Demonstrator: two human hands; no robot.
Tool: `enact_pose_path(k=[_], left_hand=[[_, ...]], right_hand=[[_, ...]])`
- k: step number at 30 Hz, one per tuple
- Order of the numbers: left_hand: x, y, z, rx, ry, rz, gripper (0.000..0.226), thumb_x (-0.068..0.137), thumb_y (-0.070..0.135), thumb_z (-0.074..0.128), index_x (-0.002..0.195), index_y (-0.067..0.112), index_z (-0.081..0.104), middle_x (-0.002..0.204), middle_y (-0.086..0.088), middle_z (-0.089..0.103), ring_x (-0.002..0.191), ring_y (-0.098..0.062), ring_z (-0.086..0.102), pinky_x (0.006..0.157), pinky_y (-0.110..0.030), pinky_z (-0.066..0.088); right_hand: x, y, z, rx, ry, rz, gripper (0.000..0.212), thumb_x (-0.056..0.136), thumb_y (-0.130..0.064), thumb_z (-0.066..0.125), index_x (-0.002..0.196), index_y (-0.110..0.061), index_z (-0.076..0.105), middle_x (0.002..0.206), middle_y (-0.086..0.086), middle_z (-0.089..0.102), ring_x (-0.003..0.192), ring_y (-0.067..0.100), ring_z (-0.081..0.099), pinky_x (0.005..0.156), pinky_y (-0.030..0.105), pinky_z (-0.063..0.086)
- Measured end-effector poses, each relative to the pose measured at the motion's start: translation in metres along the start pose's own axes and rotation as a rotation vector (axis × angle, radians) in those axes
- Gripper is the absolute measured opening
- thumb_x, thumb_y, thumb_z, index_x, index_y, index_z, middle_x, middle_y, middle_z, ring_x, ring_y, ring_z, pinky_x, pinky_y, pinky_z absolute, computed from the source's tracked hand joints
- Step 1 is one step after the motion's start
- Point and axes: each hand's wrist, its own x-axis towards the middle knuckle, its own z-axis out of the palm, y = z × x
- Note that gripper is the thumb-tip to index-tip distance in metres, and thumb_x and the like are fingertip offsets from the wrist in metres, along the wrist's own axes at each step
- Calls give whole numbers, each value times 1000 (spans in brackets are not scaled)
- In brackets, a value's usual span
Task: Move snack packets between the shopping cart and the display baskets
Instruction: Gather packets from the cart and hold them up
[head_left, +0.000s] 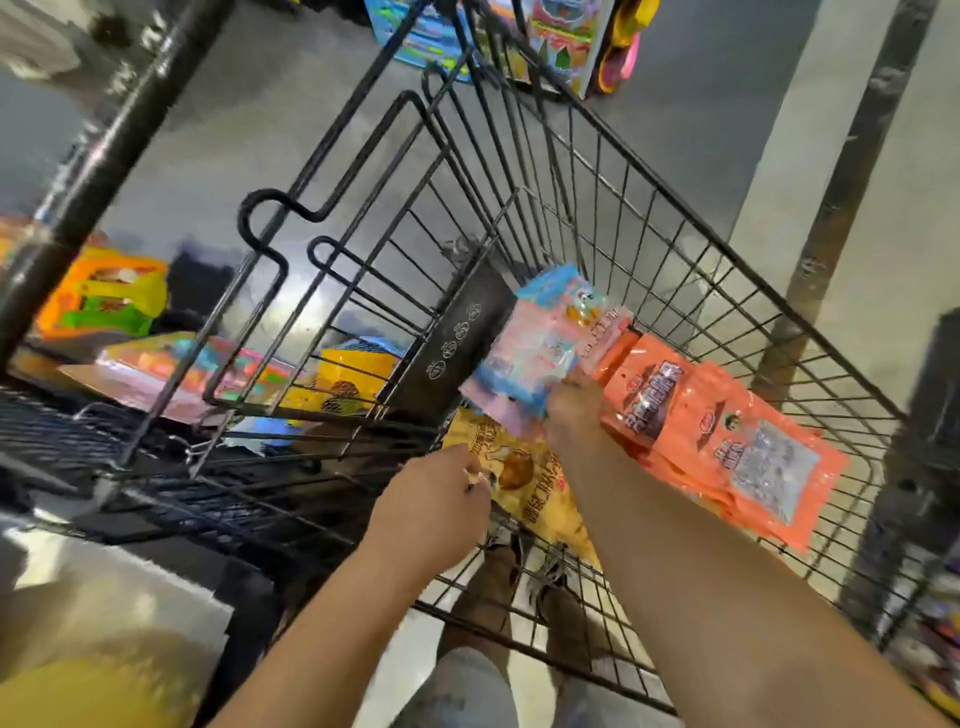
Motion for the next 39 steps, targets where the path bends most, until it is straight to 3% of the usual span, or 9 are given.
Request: enact_pose_path(k=[7,10,14,17,22,25,29,33,39], left_hand=[[15,22,11,87,75,192,9,94,29,55,95,20,58,102,-3,69,99,-29,63,71,-32,42],[15,31,9,73,62,261,17,94,29,52,103,21,64,99,-5,71,95,-29,65,77,-38,53],[4,45,7,87,89,317,17,96,30,52,106,21,63,99,-8,72,97,-34,65,76,-38,51],[-21,59,0,53,143,352,22,98,32,55,113,19,64,107,-7,70,103,-32,65,83,-40,52],[-117,62,-15,-125,412,430,49,98,47,49,137,19,59,133,-1,63,124,-19,57,104,-38,48],[-198,43,-15,-223,567,491,49,101,53,49,144,28,50,141,12,52,130,-6,48,109,-24,41],[-302,-2,-5,-310,721,430,53,98,70,39,148,52,32,147,37,33,132,23,25,103,-16,32],[-392,-54,9,-415,948,324,61,92,81,34,148,59,28,148,43,28,134,25,25,99,-24,37],[-507,-120,46,-515,1307,132,67,93,80,35,151,46,36,153,30,38,136,12,40,96,-23,42]], right_hand=[[-10,-13,-18,-303,-149,-84,48,101,0,59,149,-6,53,127,17,68,101,29,66,78,44,59],[-30,-24,-45,-387,-168,-150,44,96,-4,67,139,-15,60,122,14,71,92,31,69,57,32,57],[-80,-31,-90,-435,-215,-296,28,93,-26,74,117,-37,64,129,6,71,112,29,69,90,46,59],[-129,-39,-125,-462,-221,-446,36,99,-31,73,132,-38,60,122,-4,70,101,19,71,77,45,58],[-230,-43,-174,-548,-393,-716,43,103,-22,67,133,-51,58,121,-34,66,114,-9,62,94,37,56],[-292,-41,-193,-636,-522,-859,50,102,-22,67,145,-44,53,139,-30,60,131,-7,54,111,36,47],[-370,-36,-203,-799,-679,-1063,53,100,-50,65,148,-57,44,152,-32,46,142,-3,45,118,47,43],[-436,-23,-198,-871,-880,-1233,64,88,-83,52,148,-63,40,153,-39,40,145,-2,43,118,49,42],[-519,23,-169,-986,-1188,-1475,59,93,-63,62,149,-55,45,157,-26,44,148,-5,37,111,5,28]])
